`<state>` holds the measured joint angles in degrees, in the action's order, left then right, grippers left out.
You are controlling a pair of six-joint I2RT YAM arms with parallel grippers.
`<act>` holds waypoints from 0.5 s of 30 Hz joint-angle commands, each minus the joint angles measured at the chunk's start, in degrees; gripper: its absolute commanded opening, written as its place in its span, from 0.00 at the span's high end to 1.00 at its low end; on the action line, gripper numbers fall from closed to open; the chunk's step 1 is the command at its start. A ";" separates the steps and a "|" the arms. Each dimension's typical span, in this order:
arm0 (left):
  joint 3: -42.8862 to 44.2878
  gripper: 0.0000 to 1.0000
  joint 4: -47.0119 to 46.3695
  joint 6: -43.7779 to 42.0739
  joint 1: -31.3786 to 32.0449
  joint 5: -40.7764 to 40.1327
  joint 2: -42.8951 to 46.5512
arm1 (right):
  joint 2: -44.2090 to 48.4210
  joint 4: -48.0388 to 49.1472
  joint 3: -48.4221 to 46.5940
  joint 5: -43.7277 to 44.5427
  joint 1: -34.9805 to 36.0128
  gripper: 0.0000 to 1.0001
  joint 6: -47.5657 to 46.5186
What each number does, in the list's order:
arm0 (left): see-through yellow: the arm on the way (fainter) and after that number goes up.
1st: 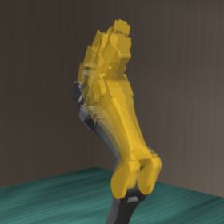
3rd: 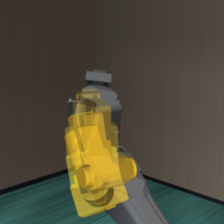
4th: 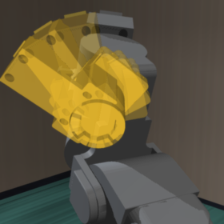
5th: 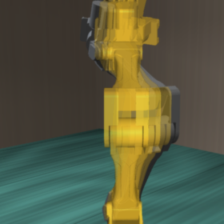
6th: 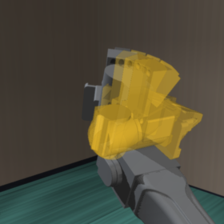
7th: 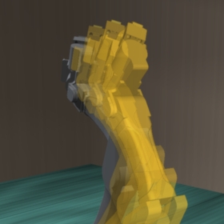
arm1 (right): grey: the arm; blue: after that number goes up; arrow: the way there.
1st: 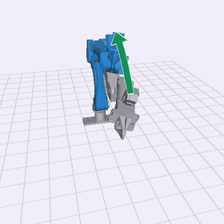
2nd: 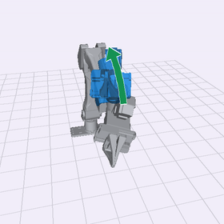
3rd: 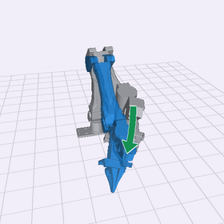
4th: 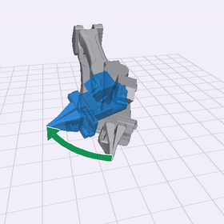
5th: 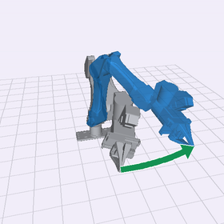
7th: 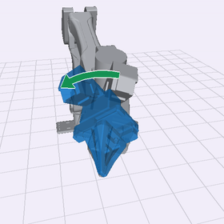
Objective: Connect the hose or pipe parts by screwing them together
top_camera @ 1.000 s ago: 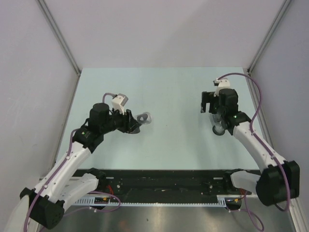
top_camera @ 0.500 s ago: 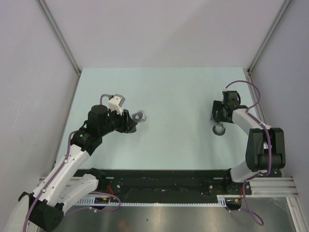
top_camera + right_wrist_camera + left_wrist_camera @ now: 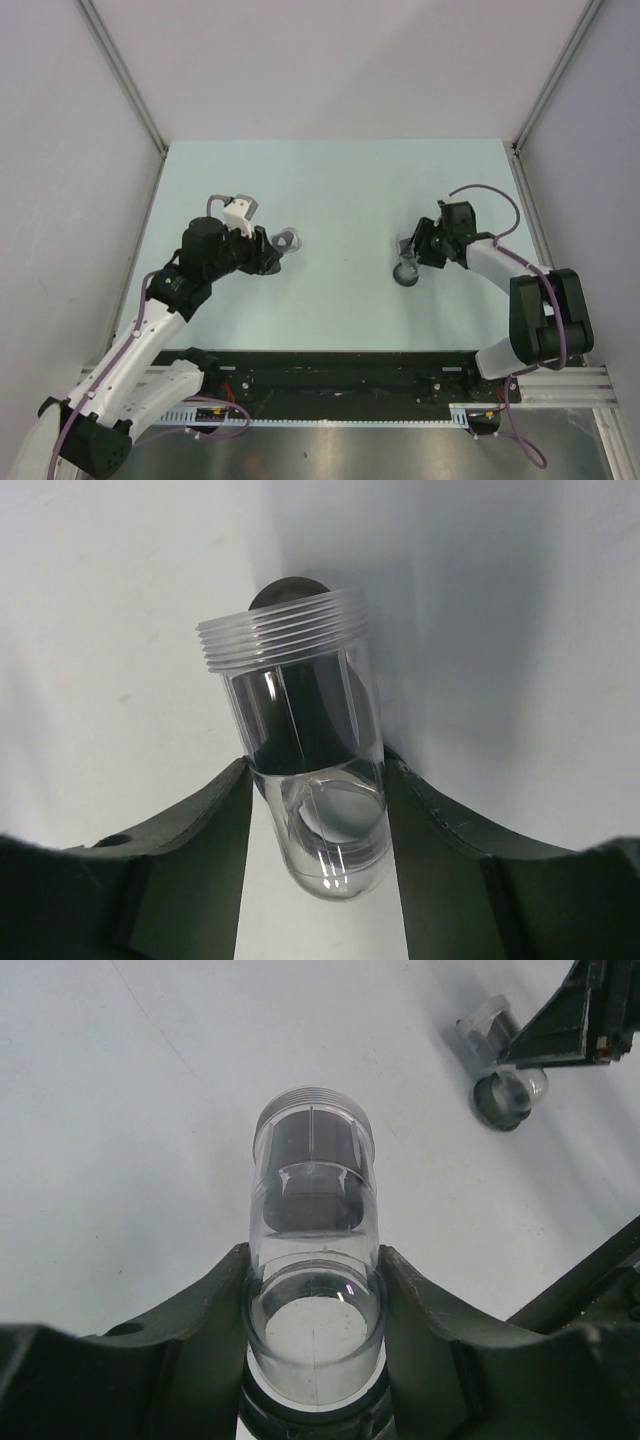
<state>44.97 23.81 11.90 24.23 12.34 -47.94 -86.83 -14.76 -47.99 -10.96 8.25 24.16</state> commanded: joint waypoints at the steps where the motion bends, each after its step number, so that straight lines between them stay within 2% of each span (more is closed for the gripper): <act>1: 0.21 1.00 -1.14 -0.91 -0.32 -1.53 0.92 | 5.00 16.47 6.48 -11.27 4.92 0.64 18.69; 7: 0.29 1.00 -0.96 -0.92 -0.32 -1.79 0.40 | 5.09 37.13 15.37 -10.40 13.09 0.61 33.82; 11: 0.21 1.00 -1.05 -0.83 -0.32 -2.14 0.48 | 2.11 49.37 21.87 -9.16 14.69 0.60 43.57; 14: 0.21 1.00 -0.96 -0.83 -0.32 -2.49 0.57 | 0.34 52.64 25.22 -8.03 14.60 0.50 45.44; 15: 0.21 1.00 -0.87 -0.74 -0.32 -2.58 0.48 | 0.69 52.38 26.09 -7.59 14.77 0.43 45.01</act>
<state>44.97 24.38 11.90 24.23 10.83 -47.94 -85.03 27.00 -24.91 -20.40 22.74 62.35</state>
